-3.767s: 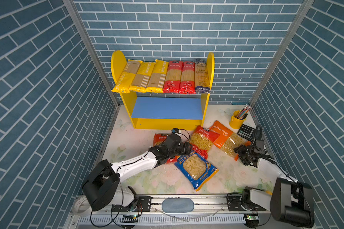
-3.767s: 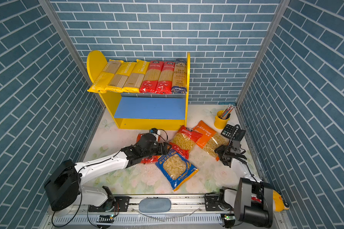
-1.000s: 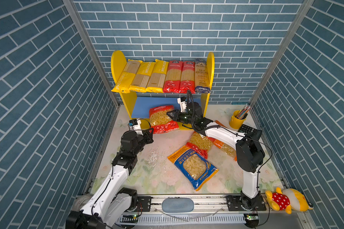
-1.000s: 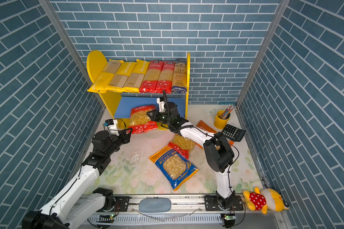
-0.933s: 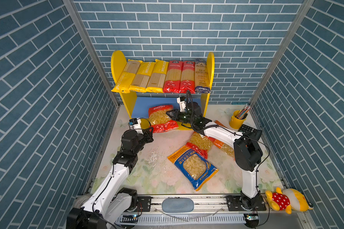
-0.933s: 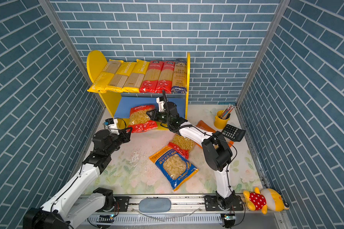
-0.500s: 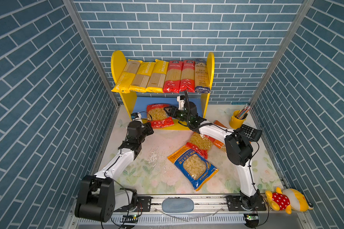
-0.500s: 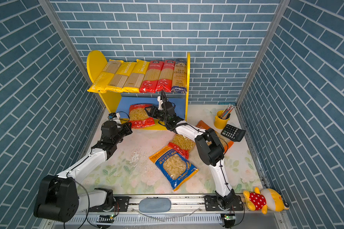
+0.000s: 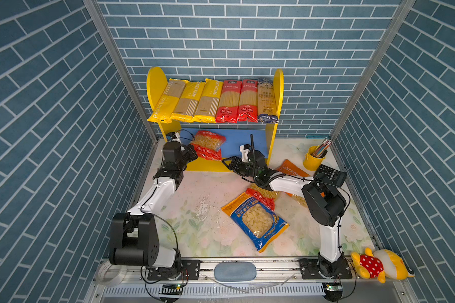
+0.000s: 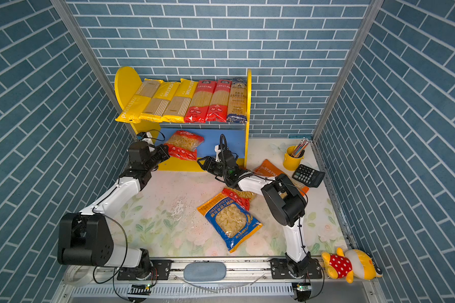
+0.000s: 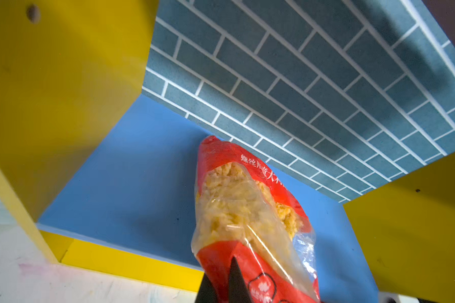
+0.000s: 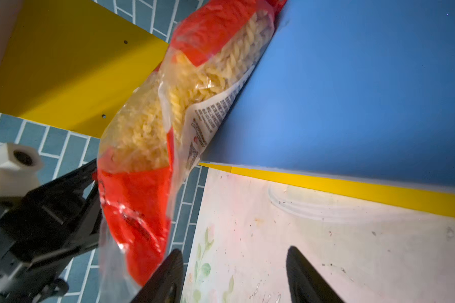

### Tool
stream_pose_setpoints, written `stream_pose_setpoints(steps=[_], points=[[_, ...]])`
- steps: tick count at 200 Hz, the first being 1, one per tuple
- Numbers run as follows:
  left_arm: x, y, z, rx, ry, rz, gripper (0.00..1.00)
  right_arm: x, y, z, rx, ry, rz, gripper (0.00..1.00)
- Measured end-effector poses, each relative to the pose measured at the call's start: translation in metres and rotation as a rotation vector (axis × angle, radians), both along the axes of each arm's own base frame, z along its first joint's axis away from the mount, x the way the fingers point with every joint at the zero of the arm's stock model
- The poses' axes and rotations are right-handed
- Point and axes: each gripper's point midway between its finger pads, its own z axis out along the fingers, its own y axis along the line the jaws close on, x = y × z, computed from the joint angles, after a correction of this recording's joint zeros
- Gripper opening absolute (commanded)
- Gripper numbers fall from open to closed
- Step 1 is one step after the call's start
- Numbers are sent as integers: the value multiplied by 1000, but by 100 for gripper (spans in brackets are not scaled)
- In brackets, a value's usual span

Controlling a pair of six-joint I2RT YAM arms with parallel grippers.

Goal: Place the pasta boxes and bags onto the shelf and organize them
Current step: 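Carry the red fusilli bag to the lower shelf with both grippers, then set the bag upright on the lower shelf and open both grippers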

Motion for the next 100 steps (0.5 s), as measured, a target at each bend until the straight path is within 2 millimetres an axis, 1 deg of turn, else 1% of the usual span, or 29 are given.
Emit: stream_pose_setpoints(steps=[11, 23, 34, 50, 61, 70, 100], points=[[0, 10, 0, 12, 8, 17, 0, -3, 4, 1, 9, 8, 10, 62], [-1, 20, -5, 26, 27, 38, 0, -6, 9, 3, 21, 15, 21, 61], [-3, 27, -9, 34, 45, 55, 0, -3, 17, 6, 35, 19, 29, 59], [-2, 38, -13, 46, 58, 82, 0, 1, 35, 10, 60, 26, 46, 57], [-2, 42, -15, 51, 62, 93, 0, 0, 46, 12, 73, 27, 61, 56], [-1, 44, -17, 51, 64, 98, 0, -4, 53, 10, 78, 38, 74, 56], [3, 45, -19, 46, 54, 105, 0, -19, 65, -1, 72, 77, 103, 52]])
